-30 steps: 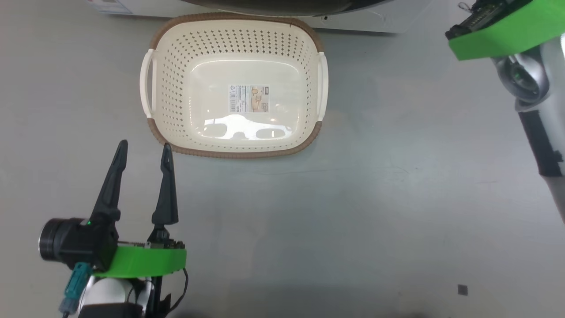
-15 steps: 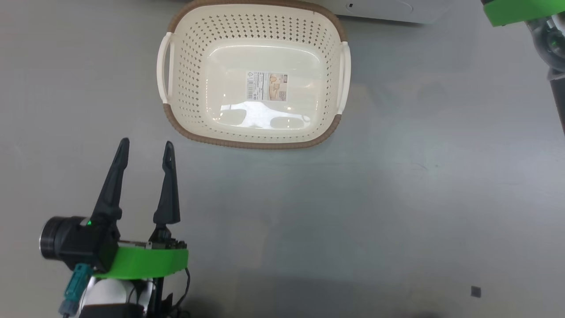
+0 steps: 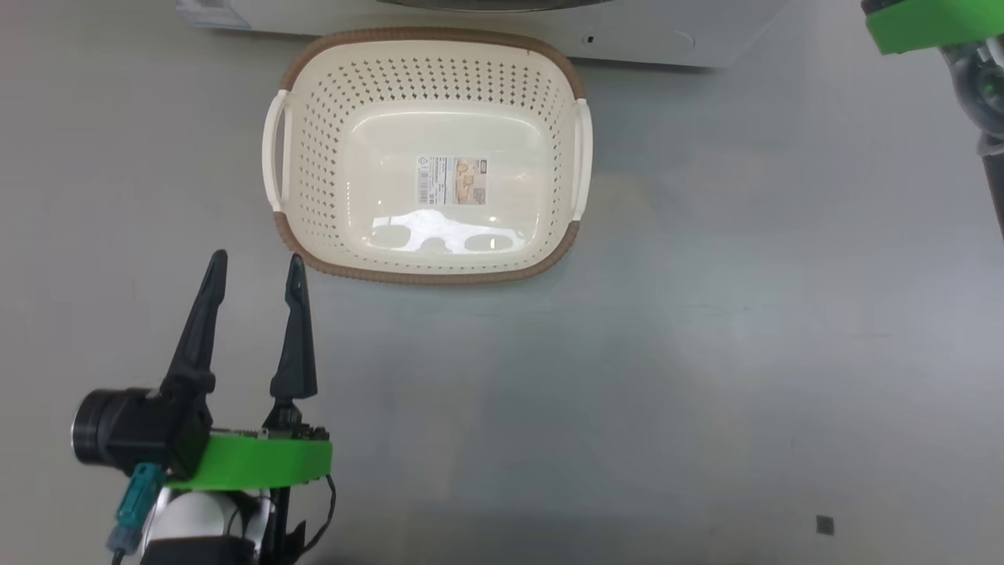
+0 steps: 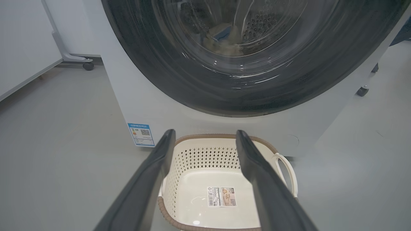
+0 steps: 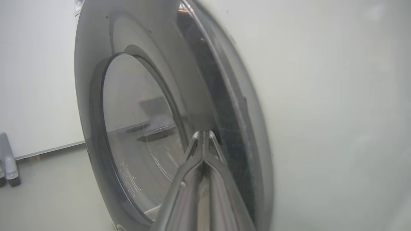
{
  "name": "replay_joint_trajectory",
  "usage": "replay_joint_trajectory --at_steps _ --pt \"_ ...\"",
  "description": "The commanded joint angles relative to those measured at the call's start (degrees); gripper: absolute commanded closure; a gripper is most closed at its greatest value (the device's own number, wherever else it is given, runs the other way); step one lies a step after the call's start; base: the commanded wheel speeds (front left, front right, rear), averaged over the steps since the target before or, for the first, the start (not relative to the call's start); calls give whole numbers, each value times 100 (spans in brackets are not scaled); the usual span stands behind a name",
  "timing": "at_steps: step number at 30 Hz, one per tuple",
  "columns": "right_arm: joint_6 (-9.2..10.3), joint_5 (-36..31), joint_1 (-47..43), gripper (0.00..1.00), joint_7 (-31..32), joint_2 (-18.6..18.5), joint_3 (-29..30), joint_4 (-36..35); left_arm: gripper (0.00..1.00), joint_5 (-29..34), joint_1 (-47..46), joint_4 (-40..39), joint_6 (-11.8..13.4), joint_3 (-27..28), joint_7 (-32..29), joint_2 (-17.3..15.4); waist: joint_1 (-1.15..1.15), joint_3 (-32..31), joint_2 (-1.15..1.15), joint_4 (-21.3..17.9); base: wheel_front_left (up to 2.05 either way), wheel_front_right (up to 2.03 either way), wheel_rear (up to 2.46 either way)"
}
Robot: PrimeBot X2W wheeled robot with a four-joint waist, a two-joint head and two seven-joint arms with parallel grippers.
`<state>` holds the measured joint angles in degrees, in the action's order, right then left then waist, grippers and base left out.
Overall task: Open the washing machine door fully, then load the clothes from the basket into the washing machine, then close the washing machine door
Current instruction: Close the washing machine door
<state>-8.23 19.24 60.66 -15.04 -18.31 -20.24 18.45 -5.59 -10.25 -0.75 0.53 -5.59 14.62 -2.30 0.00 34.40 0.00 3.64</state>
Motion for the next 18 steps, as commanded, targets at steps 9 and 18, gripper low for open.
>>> replay_joint_trajectory --at_steps 9,18 --pt "75 8 -1360 27 4 1 266 -939 0 -163 14 351 -54 377 38 -58 0 -991 0 -454 0 0 0" --pt "75 -172 -2878 0 4 34 539 -1451 0 -474 407 718 -89 463 38 -58 0 -2103 0 -701 0 0 0"
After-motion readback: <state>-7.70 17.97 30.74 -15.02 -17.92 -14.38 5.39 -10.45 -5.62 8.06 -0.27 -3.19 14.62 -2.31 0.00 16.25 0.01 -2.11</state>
